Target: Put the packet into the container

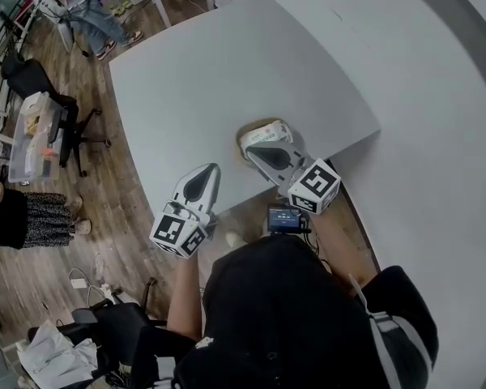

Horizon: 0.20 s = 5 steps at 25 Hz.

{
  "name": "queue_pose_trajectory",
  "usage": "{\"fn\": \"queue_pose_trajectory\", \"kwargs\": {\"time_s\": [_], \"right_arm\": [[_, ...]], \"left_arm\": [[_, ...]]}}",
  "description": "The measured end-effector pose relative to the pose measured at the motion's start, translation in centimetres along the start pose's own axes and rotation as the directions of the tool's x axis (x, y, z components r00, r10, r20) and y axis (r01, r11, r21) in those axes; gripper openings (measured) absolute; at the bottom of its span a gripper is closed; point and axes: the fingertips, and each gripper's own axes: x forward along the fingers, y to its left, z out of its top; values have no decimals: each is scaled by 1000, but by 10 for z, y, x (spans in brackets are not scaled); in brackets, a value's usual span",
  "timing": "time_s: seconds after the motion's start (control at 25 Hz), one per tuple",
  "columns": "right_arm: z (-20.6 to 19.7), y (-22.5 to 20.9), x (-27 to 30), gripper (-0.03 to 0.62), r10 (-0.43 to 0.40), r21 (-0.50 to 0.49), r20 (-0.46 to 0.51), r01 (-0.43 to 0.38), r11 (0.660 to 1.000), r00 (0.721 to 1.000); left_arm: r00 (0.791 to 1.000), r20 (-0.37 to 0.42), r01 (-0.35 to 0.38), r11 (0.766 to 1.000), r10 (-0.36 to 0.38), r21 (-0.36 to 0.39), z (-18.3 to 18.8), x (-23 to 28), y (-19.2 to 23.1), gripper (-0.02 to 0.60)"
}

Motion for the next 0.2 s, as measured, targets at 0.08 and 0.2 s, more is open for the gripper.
{"fn": "queue_pose_trajectory", "kwargs": {"time_s": [0.08, 0.2], "right_arm": [[-1, 1, -2, 21, -1, 0, -1, 1, 1000, 1000], [-1, 2, -4, 21, -3, -7, -3, 3, 1000, 1000]], "left_arm": [[1000, -1, 4, 1000, -5, -4, -2, 0, -4, 8], [1000, -2, 10, 1000, -10, -7, -2, 0, -8, 8]]}}
